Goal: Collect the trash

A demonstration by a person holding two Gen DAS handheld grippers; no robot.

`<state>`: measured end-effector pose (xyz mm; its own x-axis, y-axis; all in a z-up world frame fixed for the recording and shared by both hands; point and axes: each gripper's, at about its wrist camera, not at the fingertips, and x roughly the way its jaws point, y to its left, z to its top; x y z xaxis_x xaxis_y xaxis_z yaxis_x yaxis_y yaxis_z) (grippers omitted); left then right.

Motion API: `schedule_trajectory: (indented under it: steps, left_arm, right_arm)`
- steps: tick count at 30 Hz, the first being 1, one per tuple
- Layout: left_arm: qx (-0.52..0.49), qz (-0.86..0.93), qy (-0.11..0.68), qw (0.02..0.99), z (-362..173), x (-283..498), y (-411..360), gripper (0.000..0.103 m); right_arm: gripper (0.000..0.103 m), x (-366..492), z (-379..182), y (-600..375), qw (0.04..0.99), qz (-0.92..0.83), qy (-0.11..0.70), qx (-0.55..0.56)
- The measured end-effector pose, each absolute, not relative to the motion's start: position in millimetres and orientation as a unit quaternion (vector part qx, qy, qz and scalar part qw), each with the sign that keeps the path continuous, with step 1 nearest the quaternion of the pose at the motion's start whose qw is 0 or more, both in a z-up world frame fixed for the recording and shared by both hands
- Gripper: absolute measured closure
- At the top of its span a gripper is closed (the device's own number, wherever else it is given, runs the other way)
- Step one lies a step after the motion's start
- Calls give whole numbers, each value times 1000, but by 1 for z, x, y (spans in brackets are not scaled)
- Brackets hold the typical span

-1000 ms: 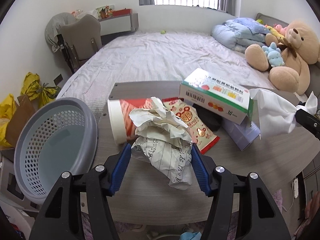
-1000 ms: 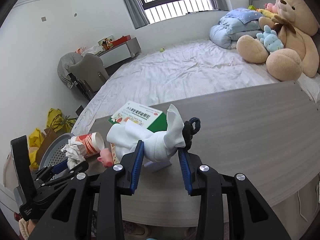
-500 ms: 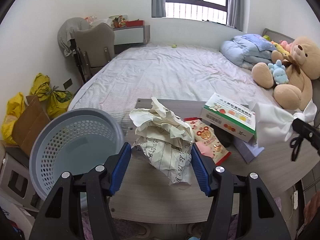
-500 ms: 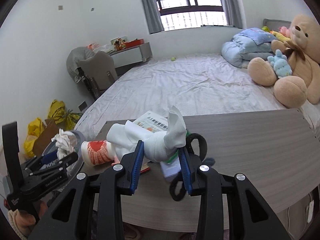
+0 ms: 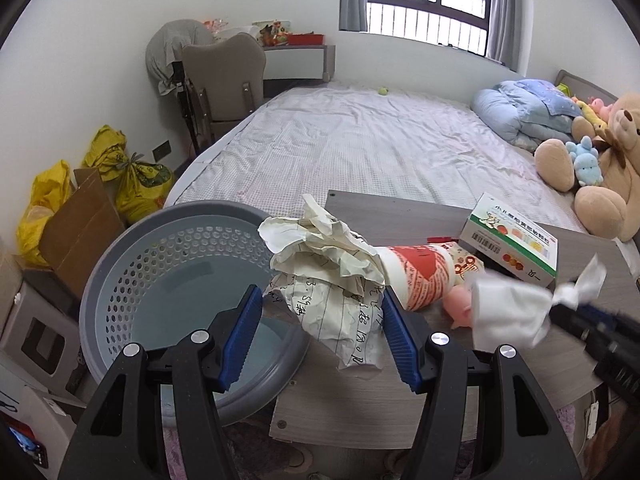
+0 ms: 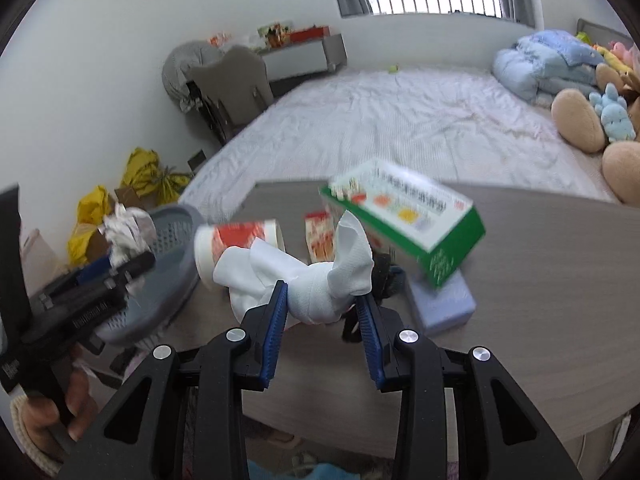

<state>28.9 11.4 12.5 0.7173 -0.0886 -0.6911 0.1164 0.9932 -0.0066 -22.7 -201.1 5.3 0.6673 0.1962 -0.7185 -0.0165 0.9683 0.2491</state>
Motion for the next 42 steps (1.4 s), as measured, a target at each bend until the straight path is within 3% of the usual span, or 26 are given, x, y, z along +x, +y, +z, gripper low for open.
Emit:
schedule_trajectory:
  steps: [4, 6, 8, 22, 29, 36, 42]
  left_arm:
    - [17, -57, 378, 924, 8, 31, 12, 45]
    - [18, -60, 380, 923, 6, 31, 10, 45]
    - [20, -63, 382, 922, 4, 31, 6, 45]
    - [34, -73, 386, 919, 0, 31, -7, 45]
    - [38, -76, 384, 919, 1, 28, -11, 45]
    - [33, -75, 382, 920, 3, 29, -8, 45]
    - [27, -72, 381, 921, 4, 29, -2, 45]
  right_arm:
    - [67, -31, -27, -200, 887, 47, 447, 107]
    - [51, -38, -38, -203, 881, 37, 459, 106]
    - [43, -43, -45, -209, 878, 28, 466, 109]
    - [35, -63, -44, -254, 872, -11, 469, 138]
    - [33, -59, -18, -250, 898, -9, 428, 105]
    - [18, -60, 32, -234, 930, 31, 361, 60]
    - [19, -49, 29, -220, 924, 37, 381, 20]
